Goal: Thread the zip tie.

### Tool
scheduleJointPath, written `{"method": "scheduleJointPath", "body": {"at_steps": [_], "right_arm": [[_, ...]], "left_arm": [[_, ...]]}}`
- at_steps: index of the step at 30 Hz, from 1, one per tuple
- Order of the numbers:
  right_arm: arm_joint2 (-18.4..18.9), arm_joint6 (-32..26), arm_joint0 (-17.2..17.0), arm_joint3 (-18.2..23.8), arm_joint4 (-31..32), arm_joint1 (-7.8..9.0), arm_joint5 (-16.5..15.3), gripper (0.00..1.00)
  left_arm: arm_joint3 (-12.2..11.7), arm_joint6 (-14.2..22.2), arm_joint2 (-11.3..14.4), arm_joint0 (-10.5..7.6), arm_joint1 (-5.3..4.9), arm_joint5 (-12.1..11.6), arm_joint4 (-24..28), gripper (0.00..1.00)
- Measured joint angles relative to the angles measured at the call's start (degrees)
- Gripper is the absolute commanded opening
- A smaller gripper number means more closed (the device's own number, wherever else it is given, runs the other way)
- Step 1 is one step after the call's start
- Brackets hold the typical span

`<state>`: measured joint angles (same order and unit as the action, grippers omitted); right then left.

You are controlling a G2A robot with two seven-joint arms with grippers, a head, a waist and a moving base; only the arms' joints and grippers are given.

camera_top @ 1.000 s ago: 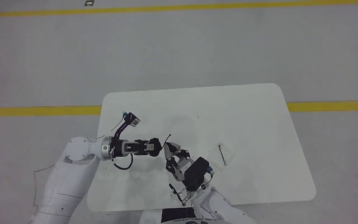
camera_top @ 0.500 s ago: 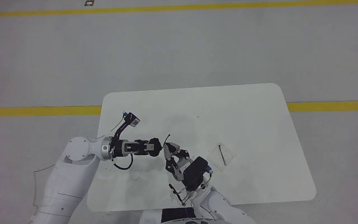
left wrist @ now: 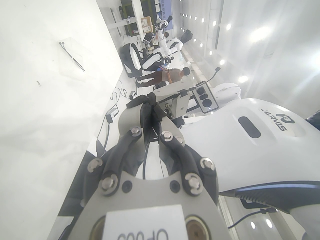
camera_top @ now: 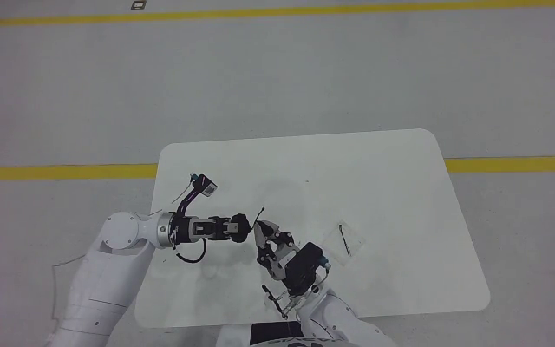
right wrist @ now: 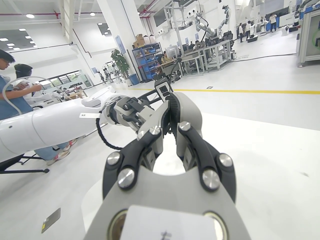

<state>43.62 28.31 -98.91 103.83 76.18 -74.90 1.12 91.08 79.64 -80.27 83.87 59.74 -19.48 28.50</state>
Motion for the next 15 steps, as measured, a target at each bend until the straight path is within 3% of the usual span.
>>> {"method": "scheduleJointPath", "body": {"at_steps": [15], "right_arm": [[-0.4,-0.9,0.5,-0.5,-0.7,0.13,-1.4,0.00]], "left_arm": [[0.0,0.0,0.0,0.00,0.00,0.0,0.0,0.00]]}}
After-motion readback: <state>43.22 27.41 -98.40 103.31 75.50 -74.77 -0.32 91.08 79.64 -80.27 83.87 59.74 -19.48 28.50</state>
